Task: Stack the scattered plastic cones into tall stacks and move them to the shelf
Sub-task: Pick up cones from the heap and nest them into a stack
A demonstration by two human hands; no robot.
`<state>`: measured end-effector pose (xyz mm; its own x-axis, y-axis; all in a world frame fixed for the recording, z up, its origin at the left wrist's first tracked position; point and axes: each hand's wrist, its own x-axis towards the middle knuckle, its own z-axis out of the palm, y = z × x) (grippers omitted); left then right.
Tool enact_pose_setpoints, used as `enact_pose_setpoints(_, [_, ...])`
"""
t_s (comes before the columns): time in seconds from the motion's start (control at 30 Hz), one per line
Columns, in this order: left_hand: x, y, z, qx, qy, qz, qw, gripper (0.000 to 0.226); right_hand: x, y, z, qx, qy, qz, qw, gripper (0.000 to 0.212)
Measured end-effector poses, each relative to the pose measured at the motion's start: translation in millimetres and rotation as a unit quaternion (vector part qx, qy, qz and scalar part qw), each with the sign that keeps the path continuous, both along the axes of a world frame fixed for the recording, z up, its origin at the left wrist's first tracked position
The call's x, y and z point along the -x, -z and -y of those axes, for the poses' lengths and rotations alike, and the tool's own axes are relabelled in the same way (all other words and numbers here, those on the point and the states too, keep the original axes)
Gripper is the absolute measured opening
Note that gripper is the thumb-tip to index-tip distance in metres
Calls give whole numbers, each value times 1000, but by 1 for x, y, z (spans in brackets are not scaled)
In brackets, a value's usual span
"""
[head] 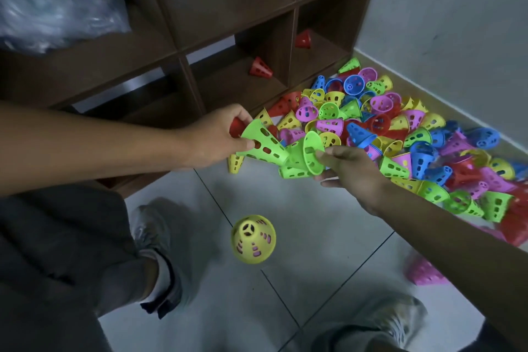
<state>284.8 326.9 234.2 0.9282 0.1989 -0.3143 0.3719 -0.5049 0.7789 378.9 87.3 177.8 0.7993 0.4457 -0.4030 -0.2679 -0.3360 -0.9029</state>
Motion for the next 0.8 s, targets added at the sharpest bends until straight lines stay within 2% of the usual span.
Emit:
enact_pose_setpoints(0.1, [11, -17, -1, 15, -12, 1, 1000, 36, 18, -18, 9, -10, 9, -16, 1000, 9])
enact_pose_setpoints(0.27, [17, -38, 5, 15, -22, 21, 999, 45, 45, -40, 22, -29, -8, -25, 999, 20])
enact_pose_setpoints(0.4, [21, -47, 13, 20, -19, 26, 999, 46, 57, -49, 30, -41, -7, -28, 999, 25])
enact_pose_setpoints(0.67, [32, -50, 27, 45, -21, 20, 999, 39, 68, -49, 35, -26, -12, 29, 999, 26])
enact_pose_setpoints(0.8, [36, -53, 29, 113, -42, 10, 993, 43, 68, -53, 36, -29, -13, 37, 999, 25])
